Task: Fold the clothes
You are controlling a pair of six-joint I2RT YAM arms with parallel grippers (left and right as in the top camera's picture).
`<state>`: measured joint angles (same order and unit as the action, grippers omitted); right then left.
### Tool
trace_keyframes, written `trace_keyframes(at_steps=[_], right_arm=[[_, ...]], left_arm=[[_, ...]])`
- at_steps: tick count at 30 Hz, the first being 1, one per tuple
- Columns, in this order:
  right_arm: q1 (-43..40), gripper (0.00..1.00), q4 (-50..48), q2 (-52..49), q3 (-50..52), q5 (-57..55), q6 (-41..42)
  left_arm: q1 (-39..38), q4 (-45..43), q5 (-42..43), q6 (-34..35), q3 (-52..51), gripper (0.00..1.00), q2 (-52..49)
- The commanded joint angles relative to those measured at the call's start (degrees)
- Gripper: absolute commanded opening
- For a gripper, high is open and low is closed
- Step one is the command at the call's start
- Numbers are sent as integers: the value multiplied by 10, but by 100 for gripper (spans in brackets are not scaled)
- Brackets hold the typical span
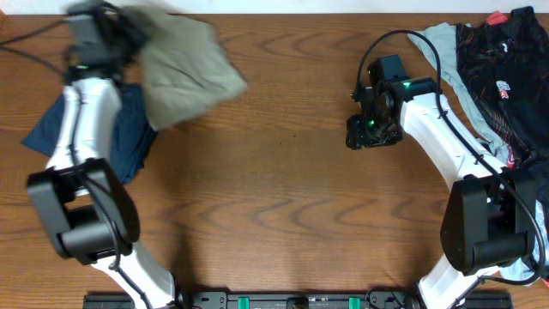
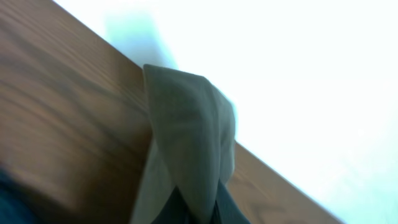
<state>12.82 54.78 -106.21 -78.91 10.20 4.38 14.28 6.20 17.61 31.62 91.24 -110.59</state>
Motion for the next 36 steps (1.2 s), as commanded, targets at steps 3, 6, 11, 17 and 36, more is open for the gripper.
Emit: trace_keyframes(at_steps=[3,6,11,17,36], right_arm=[[-3,53,-3,10,-6,-5,7],[-5,54,-4,10,-6,-6,7],[-5,56,-6,10,-6,-6,7],[-5,57,-11,10,-6,-6,7],[-5,61,-12,10,-6,-8,-9]], left_arm=[[76,91,0,-5,73,7,21],[113,129,0,-5,75,6,21],[162,167,0,-5,75,6,21],[207,224,-1,-5,75,6,21],[278,486,-229,-12,75,61,21]])
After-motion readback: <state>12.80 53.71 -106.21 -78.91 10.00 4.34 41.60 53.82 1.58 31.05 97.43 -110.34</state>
